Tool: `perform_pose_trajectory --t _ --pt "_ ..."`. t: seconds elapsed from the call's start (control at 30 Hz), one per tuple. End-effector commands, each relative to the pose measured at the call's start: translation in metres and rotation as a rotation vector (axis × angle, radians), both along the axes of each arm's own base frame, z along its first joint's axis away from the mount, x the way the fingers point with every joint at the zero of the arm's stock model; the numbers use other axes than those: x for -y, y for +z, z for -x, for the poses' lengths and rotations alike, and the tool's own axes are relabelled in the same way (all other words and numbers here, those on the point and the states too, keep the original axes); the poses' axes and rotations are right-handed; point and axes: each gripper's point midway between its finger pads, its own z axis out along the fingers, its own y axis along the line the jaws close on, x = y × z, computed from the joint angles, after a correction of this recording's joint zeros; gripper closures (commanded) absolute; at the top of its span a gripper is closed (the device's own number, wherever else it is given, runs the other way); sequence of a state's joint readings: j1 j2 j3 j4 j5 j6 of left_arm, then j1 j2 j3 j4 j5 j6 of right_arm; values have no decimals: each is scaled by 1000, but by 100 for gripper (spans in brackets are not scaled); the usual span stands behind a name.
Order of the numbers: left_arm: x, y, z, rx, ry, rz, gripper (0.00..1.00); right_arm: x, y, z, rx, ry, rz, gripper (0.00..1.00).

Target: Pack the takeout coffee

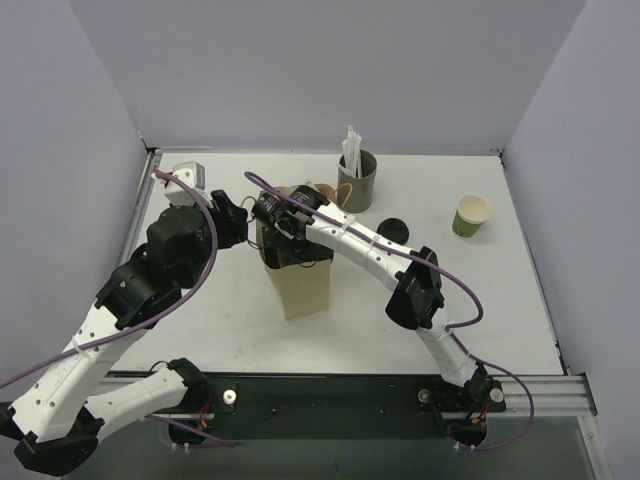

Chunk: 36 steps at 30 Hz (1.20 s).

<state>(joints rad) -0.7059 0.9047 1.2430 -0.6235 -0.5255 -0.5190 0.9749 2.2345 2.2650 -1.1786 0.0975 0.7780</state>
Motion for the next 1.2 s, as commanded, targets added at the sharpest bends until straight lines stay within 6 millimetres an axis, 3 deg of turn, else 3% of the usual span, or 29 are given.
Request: perform_pose_trajectory --t 0.0,0.1,0.23,0.33,0.47,0.5,0.67,1.17 --pt "3 30 -9 72 13 57 45 13 28 6 20 -16 -13 0" --pt "3 24 -13 58 29 48 53 12 28 6 15 -16 -18 0" --pt "12 22 -18 65 -6 47 56 10 30 7 13 -13 -29 0" --pt "9 18 -20 59 15 42 68 11 32 8 17 -15 -32 0" --pt "7 22 -21 75 10 23 98 11 43 8 33 -19 -58 0" --pt "8 22 -21 76 4 25 100 11 44 7 36 -21 -61 0" --pt "15 19 -18 69 -38 32 100 14 48 9 39 -32 -61 0" --pt "17 14 -14 59 -63 25 100 16 91 8 124 -59 -148 0"
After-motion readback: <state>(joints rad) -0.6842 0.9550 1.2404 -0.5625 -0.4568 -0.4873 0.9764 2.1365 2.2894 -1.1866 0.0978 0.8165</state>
